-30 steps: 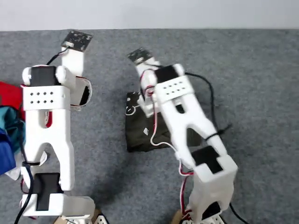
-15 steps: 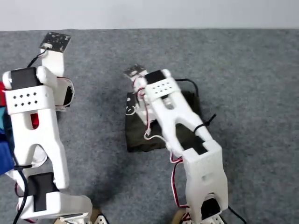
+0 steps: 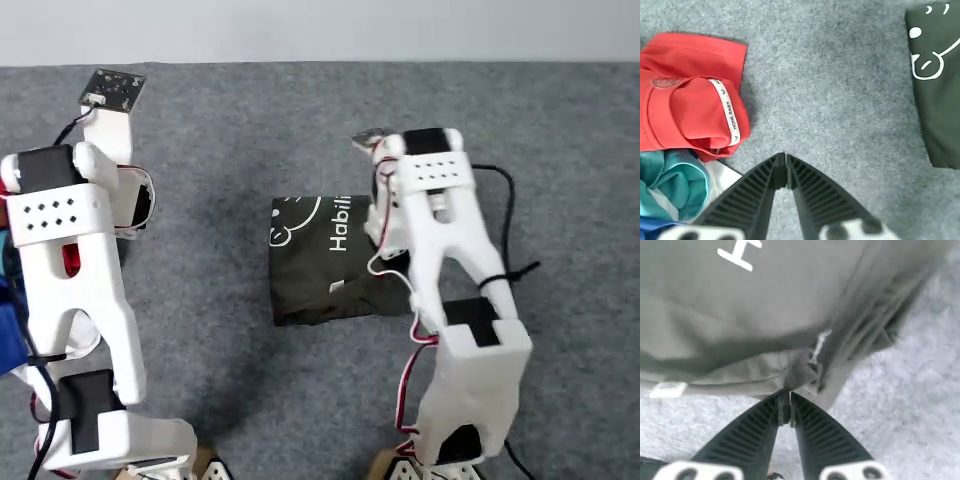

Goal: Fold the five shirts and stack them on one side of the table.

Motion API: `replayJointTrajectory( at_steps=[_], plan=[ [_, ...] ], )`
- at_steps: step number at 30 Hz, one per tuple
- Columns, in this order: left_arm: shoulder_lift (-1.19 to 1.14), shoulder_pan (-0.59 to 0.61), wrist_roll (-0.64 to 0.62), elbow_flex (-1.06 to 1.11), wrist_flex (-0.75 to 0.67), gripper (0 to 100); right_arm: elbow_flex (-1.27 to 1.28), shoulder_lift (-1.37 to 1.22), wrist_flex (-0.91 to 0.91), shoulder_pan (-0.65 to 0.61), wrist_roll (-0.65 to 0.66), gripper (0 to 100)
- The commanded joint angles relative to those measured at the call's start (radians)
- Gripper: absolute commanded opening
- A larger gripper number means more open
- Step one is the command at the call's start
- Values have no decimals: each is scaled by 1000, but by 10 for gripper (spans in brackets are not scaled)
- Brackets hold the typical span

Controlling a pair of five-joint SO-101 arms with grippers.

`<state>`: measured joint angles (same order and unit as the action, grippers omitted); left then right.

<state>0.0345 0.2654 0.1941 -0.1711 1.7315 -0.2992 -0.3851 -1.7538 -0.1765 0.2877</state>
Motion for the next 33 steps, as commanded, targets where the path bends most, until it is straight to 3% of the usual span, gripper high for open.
replayJointTrajectory(
  at_steps=[1, 8, 15, 22, 28, 33],
  plan=[
    [43, 6, 35, -1, 6, 5, 14, 114, -42, -1, 29, 10],
    [43, 3, 44, -5, 6, 5, 14, 160, 65, -160, 29, 10],
    [43, 3, 41, -5, 6, 5, 20, 114, 237, -189, 29, 10],
    [43, 11, 43, -5, 6, 5, 14, -31, -36, -147, 32, 10],
    [43, 20, 43, -4, 8, 5, 172, 67, -44, -39, 40, 10],
    [43, 20, 43, -4, 6, 5, 212, 87, -42, -27, 54, 10]
  ],
)
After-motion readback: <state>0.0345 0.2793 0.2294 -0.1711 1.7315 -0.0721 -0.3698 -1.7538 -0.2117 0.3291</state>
